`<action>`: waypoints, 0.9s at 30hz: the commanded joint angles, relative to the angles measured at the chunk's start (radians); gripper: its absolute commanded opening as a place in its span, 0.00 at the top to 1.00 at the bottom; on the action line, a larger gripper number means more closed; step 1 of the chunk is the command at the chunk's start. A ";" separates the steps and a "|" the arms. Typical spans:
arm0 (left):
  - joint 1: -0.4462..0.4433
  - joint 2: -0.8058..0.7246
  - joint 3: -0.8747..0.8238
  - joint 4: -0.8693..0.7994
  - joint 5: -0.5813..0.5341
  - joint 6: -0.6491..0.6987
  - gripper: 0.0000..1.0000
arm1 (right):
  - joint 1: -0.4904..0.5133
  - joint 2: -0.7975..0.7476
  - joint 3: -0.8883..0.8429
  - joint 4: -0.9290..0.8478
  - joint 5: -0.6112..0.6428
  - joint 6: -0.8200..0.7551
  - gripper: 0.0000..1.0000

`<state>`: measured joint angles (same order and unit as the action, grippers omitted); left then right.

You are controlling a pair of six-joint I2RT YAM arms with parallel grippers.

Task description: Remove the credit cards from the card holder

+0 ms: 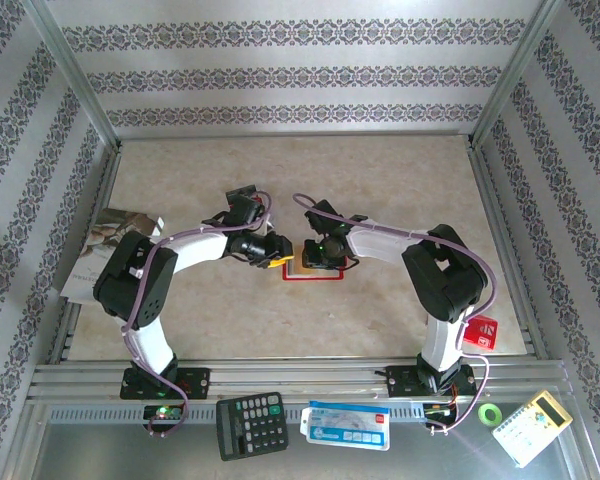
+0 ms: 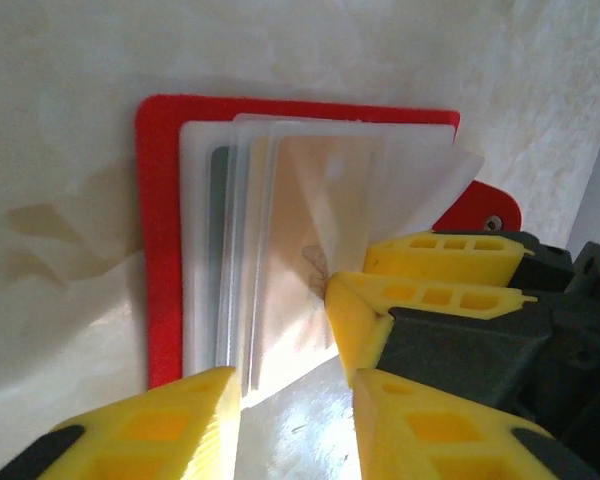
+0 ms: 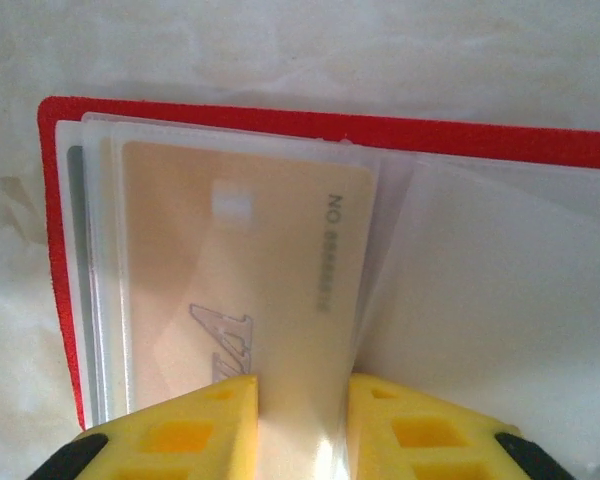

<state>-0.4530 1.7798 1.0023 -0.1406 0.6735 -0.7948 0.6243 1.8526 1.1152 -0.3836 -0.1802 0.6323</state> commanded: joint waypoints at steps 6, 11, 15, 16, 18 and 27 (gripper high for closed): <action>-0.051 0.051 0.063 0.011 -0.007 -0.006 0.74 | -0.028 0.017 -0.069 0.037 -0.016 0.012 0.75; -0.064 0.087 0.081 -0.035 -0.050 0.017 0.75 | -0.034 0.011 -0.080 0.052 -0.025 0.014 0.76; -0.069 0.096 0.086 -0.070 -0.089 0.037 0.75 | -0.037 0.003 -0.089 0.063 -0.026 0.019 0.76; -0.069 0.095 0.087 -0.082 -0.103 0.043 0.75 | -0.038 0.002 -0.092 0.067 -0.030 0.021 0.76; -0.071 0.098 0.088 -0.096 -0.116 0.052 0.74 | -0.041 -0.001 -0.098 0.076 -0.036 0.025 0.76; -0.095 0.141 0.108 -0.131 -0.122 0.076 0.75 | -0.054 0.003 -0.125 0.141 -0.092 0.063 0.76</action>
<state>-0.5182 1.8797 1.0920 -0.2214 0.5747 -0.7490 0.5777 1.8240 1.0321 -0.2668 -0.2840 0.6693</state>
